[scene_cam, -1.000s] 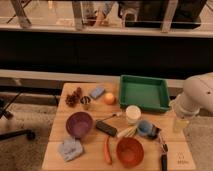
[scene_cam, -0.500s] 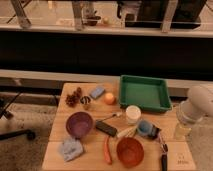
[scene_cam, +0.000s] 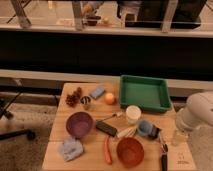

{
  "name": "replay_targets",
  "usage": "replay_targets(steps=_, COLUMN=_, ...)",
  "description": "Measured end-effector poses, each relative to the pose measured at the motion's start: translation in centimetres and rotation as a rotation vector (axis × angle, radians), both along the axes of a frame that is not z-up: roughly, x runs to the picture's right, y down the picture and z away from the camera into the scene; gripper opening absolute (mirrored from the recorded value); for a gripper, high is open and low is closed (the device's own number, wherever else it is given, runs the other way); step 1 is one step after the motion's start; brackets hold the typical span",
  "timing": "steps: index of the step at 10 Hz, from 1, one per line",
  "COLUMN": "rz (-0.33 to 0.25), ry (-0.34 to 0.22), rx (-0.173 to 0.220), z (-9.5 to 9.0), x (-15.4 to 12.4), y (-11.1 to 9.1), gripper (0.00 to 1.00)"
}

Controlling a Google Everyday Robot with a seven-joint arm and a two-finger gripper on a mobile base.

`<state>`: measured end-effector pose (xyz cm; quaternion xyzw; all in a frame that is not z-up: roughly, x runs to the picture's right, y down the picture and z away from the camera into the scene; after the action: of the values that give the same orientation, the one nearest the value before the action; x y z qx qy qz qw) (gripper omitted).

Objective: Place brush in tray

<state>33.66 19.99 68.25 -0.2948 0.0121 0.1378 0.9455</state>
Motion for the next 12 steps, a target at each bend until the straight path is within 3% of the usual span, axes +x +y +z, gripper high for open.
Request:
replay_targets(steps=9, rz=0.068, ry=-0.001, rx=0.014, z=3.4, x=-0.8, y=2.8, gripper=0.80)
replay_targets(steps=12, rz=0.084, ry=0.006, rx=0.026, z=3.5, x=-0.4, y=3.5, gripper=0.80)
